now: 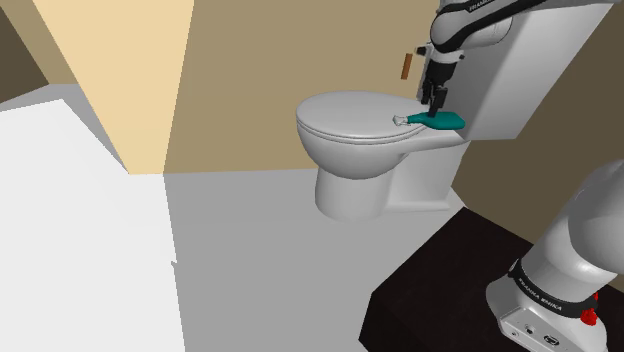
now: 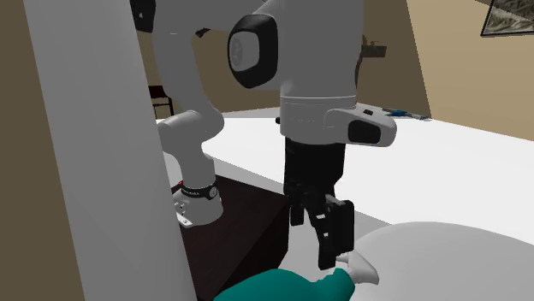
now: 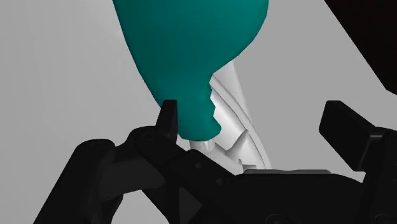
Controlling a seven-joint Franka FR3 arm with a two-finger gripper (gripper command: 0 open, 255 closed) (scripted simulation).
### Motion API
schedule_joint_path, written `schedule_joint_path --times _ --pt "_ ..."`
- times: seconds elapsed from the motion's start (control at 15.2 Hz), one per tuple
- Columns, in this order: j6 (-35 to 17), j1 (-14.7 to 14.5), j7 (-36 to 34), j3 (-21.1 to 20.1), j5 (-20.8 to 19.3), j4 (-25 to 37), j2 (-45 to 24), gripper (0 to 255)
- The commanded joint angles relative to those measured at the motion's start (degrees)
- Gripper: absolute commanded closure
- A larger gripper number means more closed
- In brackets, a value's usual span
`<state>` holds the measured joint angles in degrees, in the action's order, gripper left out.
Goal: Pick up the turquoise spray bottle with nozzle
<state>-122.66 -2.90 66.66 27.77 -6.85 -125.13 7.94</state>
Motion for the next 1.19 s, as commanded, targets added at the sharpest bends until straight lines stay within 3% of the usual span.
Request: schedule_joint_path --times 0.0,0.13,0.73,0.79,1.12 --pt "-1.6 -0.2 6.2 1.6 3.1 3.9 -5.4 0" --pt "-2.4 0.1 11.3 2.3 6.3 7.5 -10.0 0" --pt "-8.0 0.6 12.5 2.0 8.0 4.3 -12.7 0" --pt "-8.0 0.6 12.4 2.0 8.0 4.3 -12.7 255" --pt "-8.0 0.6 12.4 2.0 8.0 4.3 -12.7 255"
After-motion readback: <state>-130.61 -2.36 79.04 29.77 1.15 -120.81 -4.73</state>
